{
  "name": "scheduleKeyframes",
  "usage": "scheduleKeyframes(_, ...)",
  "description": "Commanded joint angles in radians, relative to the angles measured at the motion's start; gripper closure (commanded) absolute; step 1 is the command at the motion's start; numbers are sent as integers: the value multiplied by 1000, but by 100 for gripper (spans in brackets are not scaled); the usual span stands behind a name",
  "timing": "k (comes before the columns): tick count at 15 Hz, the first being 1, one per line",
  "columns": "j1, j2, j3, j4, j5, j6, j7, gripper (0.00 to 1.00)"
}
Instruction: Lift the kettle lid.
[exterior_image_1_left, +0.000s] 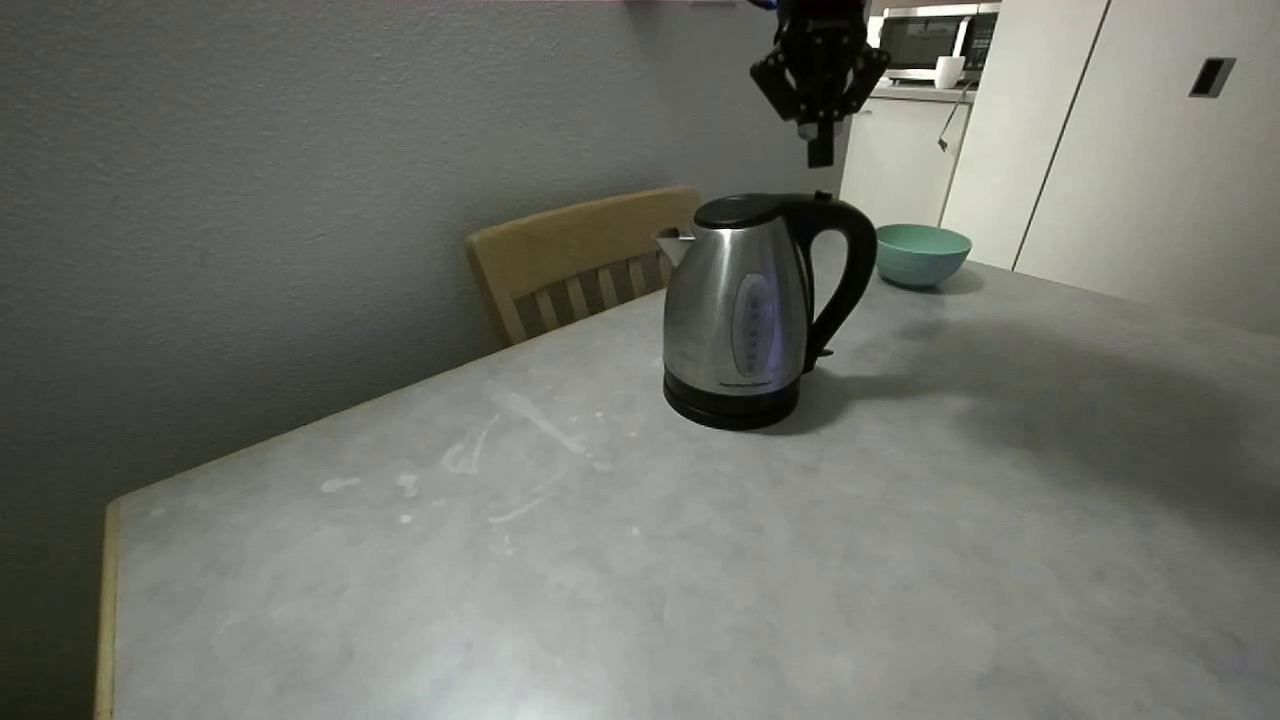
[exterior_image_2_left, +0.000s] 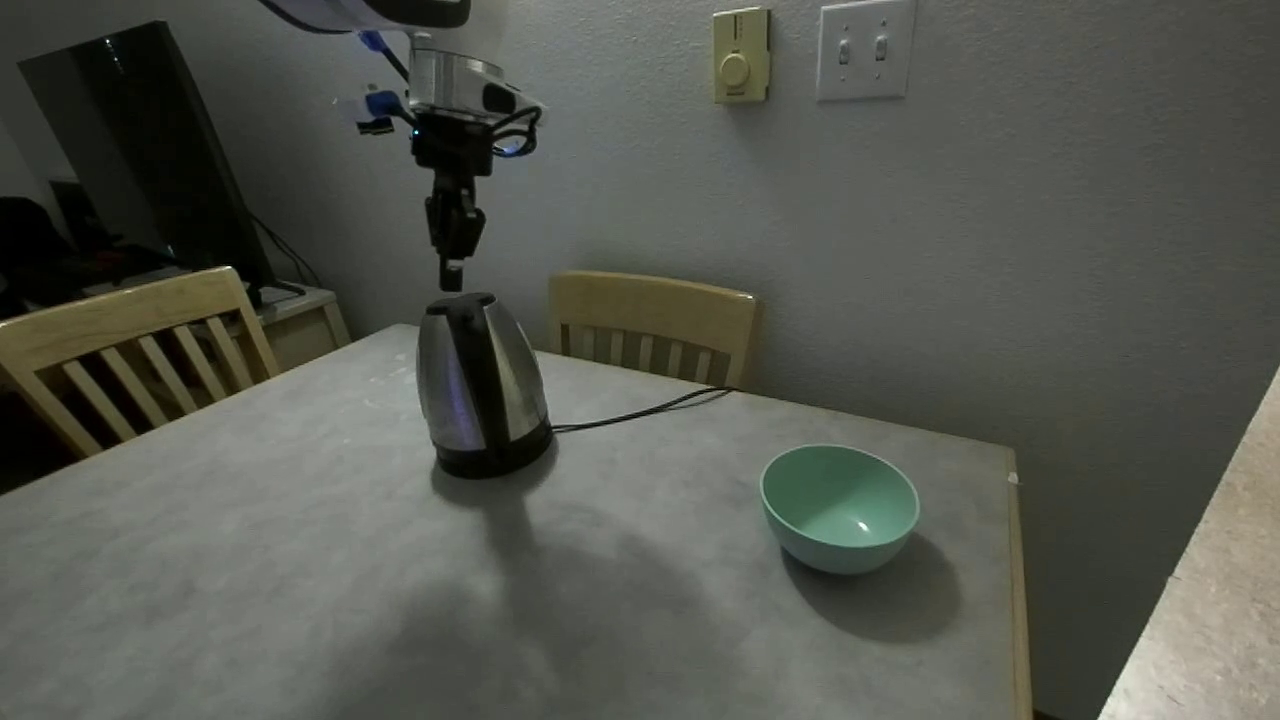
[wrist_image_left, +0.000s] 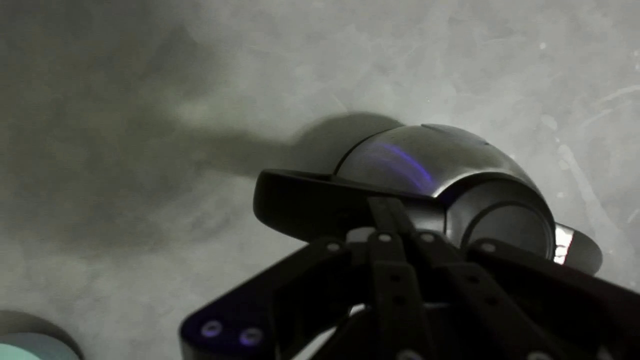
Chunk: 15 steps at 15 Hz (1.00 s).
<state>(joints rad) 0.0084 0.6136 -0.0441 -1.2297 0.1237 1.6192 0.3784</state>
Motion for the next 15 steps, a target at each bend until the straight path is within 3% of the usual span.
scheduleKeyframes(1, -1, -46, -22, -51, -11, 39, 29, 100)
scheduleKeyframes(4, -17, -5, -24, -18, 5, 71, 11, 100)
scheduleKeyframes(9, -16, 153, -3, 94, 13, -11, -18, 100)
scheduleKeyframes(15, -11, 139, -13, 136, -1, -37, -5, 100)
